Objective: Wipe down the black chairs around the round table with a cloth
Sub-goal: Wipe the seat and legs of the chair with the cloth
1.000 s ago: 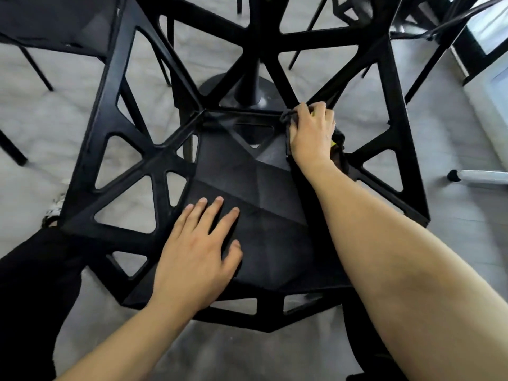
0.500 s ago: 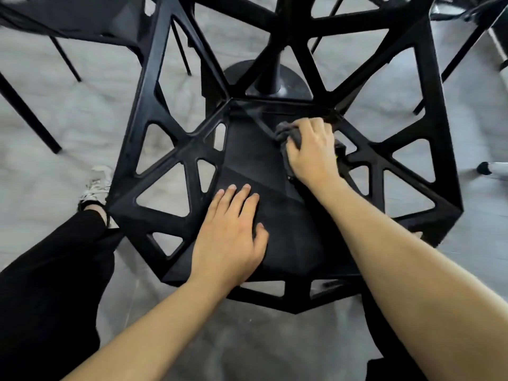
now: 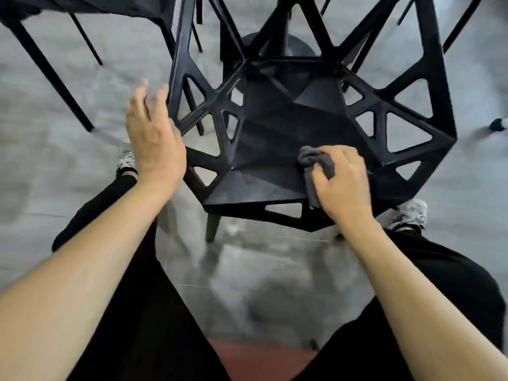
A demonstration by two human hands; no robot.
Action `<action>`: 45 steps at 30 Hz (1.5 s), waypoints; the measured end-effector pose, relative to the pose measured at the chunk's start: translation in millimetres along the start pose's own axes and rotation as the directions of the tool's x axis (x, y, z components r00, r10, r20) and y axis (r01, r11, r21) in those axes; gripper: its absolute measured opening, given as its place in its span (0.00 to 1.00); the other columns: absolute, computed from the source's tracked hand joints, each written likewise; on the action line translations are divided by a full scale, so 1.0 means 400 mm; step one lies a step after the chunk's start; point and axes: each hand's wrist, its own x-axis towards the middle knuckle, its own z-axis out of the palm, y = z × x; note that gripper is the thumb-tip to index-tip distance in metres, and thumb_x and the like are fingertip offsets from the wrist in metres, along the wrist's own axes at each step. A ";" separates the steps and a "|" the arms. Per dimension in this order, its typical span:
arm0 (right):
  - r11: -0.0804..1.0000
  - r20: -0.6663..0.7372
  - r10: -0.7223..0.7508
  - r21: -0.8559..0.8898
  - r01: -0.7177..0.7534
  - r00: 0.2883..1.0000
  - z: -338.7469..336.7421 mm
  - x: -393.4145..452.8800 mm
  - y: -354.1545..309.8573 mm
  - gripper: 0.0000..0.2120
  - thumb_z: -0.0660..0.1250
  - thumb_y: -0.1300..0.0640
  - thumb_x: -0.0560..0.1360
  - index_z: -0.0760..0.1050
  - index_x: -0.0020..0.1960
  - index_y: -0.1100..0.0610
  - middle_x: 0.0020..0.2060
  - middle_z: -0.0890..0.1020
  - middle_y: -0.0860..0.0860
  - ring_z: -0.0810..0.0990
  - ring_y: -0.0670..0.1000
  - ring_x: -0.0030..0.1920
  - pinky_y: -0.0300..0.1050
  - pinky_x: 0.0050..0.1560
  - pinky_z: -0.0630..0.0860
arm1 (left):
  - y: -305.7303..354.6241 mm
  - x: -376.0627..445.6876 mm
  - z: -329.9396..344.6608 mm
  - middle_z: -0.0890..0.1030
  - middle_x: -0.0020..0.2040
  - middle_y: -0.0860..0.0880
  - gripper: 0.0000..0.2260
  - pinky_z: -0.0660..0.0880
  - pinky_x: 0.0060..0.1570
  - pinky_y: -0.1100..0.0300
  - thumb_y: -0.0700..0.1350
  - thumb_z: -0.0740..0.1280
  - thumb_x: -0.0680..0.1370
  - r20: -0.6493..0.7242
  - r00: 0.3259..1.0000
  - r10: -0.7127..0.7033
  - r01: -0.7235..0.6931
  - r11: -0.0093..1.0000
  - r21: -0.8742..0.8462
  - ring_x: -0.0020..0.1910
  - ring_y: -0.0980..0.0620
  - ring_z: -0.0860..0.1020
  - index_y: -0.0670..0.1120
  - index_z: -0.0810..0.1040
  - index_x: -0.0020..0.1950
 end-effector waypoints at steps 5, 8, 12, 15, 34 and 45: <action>0.972 -0.325 0.228 0.026 -0.232 0.918 -0.005 -0.079 0.030 0.14 0.66 0.58 0.76 0.78 0.61 0.59 0.58 0.78 0.57 0.75 0.59 0.61 0.49 0.67 0.67 | -0.008 0.020 -0.009 0.77 0.66 0.39 0.18 0.69 0.63 0.47 0.42 0.56 0.85 0.157 0.967 -0.202 0.221 0.969 -0.110 0.66 0.38 0.73 0.44 0.69 0.75; 0.999 -0.252 0.015 0.038 -0.005 0.968 0.102 -0.087 -0.133 0.13 0.67 0.59 0.75 0.79 0.58 0.59 0.56 0.80 0.56 0.76 0.59 0.58 0.52 0.64 0.69 | 0.002 0.022 -0.012 0.77 0.66 0.41 0.17 0.69 0.62 0.50 0.43 0.56 0.85 0.150 0.958 -0.245 0.264 0.957 -0.122 0.66 0.39 0.73 0.45 0.70 0.74; 0.988 -0.150 -0.074 0.124 0.093 0.986 0.274 -0.119 -0.411 0.18 0.67 0.57 0.74 0.80 0.62 0.62 0.60 0.79 0.60 0.76 0.62 0.61 0.56 0.66 0.70 | -0.011 0.021 -0.004 0.79 0.64 0.40 0.17 0.71 0.59 0.49 0.43 0.56 0.85 0.143 0.964 -0.224 0.245 0.958 -0.150 0.63 0.37 0.75 0.45 0.71 0.73; 0.975 -0.138 -0.179 0.109 0.194 0.974 0.286 -0.140 -0.428 0.19 0.68 0.56 0.76 0.79 0.65 0.62 0.62 0.78 0.62 0.76 0.63 0.64 0.55 0.67 0.70 | -0.032 0.020 0.001 0.80 0.60 0.39 0.17 0.72 0.56 0.46 0.44 0.55 0.85 0.125 0.975 -0.185 0.202 0.970 -0.139 0.59 0.36 0.76 0.45 0.70 0.73; 0.997 -0.338 0.062 -0.016 -0.071 0.939 0.144 -0.194 -0.154 0.16 0.69 0.57 0.76 0.79 0.62 0.60 0.66 0.74 0.64 0.72 0.65 0.67 0.62 0.68 0.69 | 0.027 -0.003 -0.021 0.73 0.53 0.46 0.16 0.76 0.55 0.50 0.43 0.53 0.86 0.217 0.928 -0.301 0.352 0.899 -0.259 0.53 0.42 0.76 0.47 0.68 0.72; 0.977 -0.099 -0.096 0.184 0.113 0.990 0.298 -0.137 -0.473 0.17 0.66 0.54 0.76 0.77 0.64 0.56 0.62 0.75 0.56 0.73 0.59 0.61 0.54 0.65 0.70 | -0.002 0.064 -0.094 0.79 0.64 0.39 0.17 0.70 0.56 0.52 0.44 0.56 0.83 0.398 0.857 -0.327 0.442 0.864 -0.242 0.62 0.38 0.74 0.42 0.78 0.66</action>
